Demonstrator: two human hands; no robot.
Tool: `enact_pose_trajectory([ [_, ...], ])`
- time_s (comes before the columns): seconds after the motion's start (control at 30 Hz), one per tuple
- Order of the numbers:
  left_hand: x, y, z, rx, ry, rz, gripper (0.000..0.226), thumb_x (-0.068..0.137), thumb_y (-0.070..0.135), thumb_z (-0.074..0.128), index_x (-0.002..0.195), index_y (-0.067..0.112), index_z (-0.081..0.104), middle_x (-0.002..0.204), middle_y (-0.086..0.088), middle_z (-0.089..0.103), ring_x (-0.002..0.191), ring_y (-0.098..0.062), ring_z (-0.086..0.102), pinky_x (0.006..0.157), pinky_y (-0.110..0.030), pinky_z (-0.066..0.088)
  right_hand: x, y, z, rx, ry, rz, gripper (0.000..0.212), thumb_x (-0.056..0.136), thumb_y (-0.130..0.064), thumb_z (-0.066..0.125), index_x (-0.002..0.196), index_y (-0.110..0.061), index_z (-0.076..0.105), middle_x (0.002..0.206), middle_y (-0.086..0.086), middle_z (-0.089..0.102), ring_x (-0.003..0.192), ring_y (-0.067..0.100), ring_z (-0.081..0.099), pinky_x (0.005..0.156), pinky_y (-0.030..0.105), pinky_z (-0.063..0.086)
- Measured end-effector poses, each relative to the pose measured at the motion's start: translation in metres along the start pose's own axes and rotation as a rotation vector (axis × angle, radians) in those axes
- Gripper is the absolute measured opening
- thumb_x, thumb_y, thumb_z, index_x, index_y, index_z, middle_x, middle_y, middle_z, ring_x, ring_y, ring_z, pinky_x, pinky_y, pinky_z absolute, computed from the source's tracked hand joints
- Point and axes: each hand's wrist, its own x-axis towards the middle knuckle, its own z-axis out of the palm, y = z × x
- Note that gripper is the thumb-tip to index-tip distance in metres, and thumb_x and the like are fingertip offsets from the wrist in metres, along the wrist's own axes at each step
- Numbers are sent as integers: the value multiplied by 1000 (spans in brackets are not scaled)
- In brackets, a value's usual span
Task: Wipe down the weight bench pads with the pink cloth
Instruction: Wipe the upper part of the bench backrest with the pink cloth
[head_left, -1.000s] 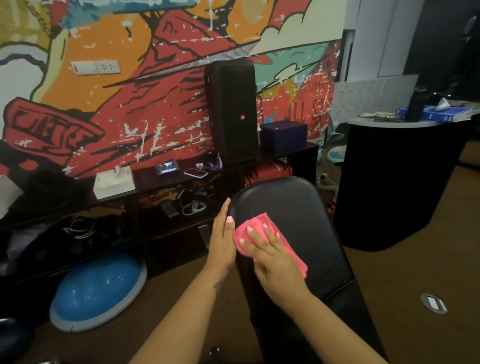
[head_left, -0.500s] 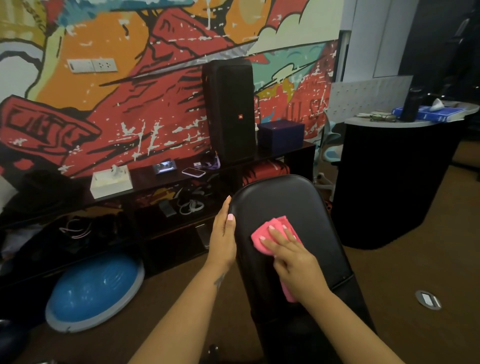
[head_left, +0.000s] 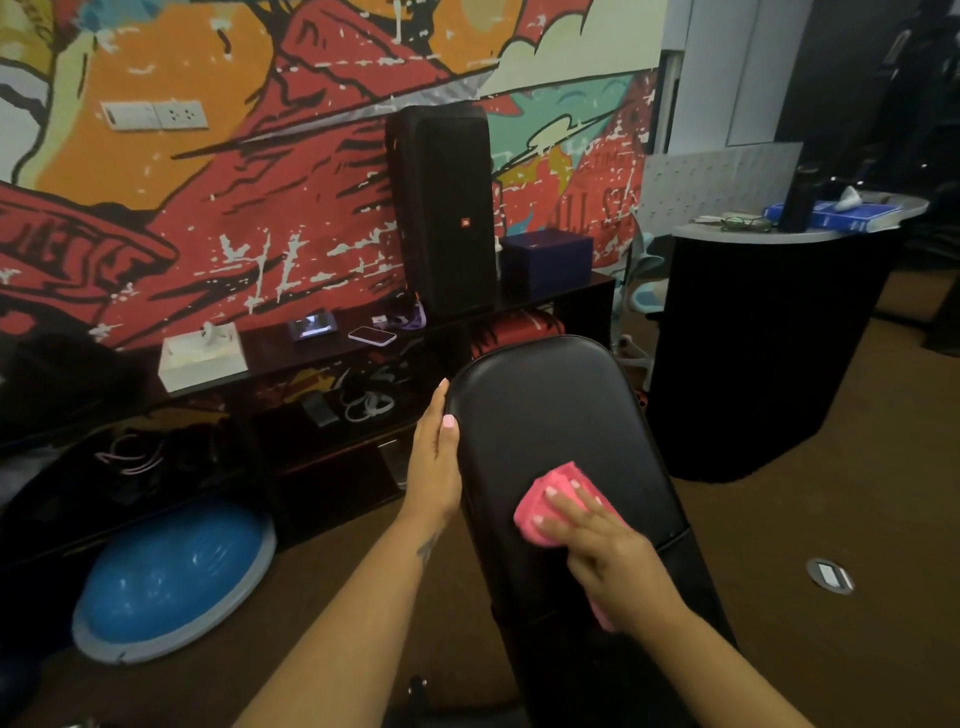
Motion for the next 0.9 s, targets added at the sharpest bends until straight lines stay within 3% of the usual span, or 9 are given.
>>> enact_pose_trajectory([
  [0.07,-1,1,0,-1,4,-7,39,104,35,31,141,46,25,155,6,30,140,-4,27,120,-37,23,13,0,1,-14,47,116,53,76,-10,52,125,-32,56,139,-17,39,135,16,34,109,19,24],
  [0.13,-1,0,0,8,9,5,39,104,34,30,141,45,26,155,7,29,139,-3,27,120,-36,23,27,-13,4,-28,54,149,55,76,-8,55,127,-29,55,140,-16,36,134,22,33,106,30,30],
  [0.2,-1,-1,1,15,14,22,38,104,34,30,141,44,26,155,7,28,140,-3,25,120,-36,22,32,-29,9,-34,35,62,56,75,-8,55,129,-27,54,140,-15,34,134,26,31,106,41,26],
  [0.3,-2,-2,2,35,8,23,38,104,36,29,141,45,25,156,9,26,141,-1,23,120,-35,20,20,-44,19,-28,-94,-31,59,81,-9,56,134,-34,44,144,-19,25,140,20,20,109,38,13],
  [0.43,-3,-2,1,29,3,13,38,104,37,30,140,46,25,156,8,26,141,-2,24,120,-36,21,-9,-36,16,-96,-153,-148,60,71,-9,65,124,-35,54,144,-15,34,138,16,25,109,39,18],
  [0.57,-4,3,1,9,-8,-3,38,104,35,30,139,46,24,156,8,26,140,-2,24,120,-36,21,-14,-12,8,-23,-101,-24,58,77,-13,50,129,-37,48,144,-15,35,140,8,18,115,26,16],
  [0.7,-6,8,3,6,-16,-28,39,104,36,27,140,48,21,158,8,22,142,-4,22,120,-35,21,17,-12,2,-2,44,176,62,82,-5,53,136,-32,39,144,-16,30,139,17,22,111,33,25],
  [0.77,-9,11,4,1,-9,-33,40,104,36,27,142,47,20,159,8,21,143,-5,21,120,-34,20,42,-27,3,-12,46,192,59,87,-4,52,137,-31,35,145,-17,21,141,16,10,111,29,16],
  [0.9,-12,18,3,-21,-26,-67,45,105,33,26,148,41,16,159,12,16,136,4,14,113,-22,17,62,-56,14,-30,-29,100,57,95,-11,44,139,-38,20,146,-21,3,140,8,-12,105,14,-19],
])
